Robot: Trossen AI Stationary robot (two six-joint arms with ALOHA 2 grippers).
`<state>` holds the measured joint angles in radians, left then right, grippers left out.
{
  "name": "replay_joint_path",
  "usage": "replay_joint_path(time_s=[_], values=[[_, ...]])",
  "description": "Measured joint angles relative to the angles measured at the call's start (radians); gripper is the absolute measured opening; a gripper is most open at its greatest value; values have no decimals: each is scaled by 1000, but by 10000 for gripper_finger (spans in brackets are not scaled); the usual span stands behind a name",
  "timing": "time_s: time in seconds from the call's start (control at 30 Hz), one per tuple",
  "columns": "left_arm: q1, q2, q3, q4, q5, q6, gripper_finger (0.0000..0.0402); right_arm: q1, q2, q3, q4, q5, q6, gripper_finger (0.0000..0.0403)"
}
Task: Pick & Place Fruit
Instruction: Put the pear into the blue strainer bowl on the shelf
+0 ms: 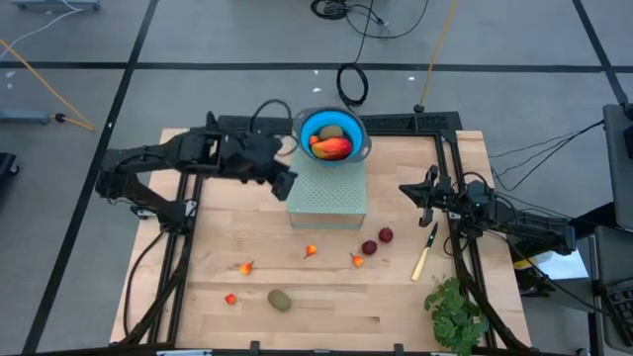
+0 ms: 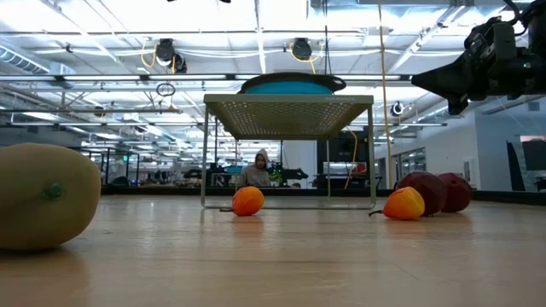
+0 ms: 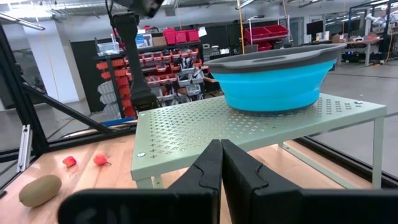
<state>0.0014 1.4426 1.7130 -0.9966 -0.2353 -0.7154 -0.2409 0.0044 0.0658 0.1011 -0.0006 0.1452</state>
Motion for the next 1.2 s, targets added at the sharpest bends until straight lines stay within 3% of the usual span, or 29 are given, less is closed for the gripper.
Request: replay_joint_path(time_s=[0.37, 0.7, 1.07, 1.2], values=[[-203, 0, -2, -112, 35, -263, 147, 0, 0, 0, 0, 0, 0, 0], [-359, 0, -2, -116, 19, -483, 147, 0, 0, 0, 0, 0, 0, 0], [-431, 32, -3, -139, -13, -570, 147, 0, 0, 0, -1, 0, -1, 0], [-445, 76, -3, -224, -9, -577, 147, 0, 0, 0, -8, 0, -7, 0]])
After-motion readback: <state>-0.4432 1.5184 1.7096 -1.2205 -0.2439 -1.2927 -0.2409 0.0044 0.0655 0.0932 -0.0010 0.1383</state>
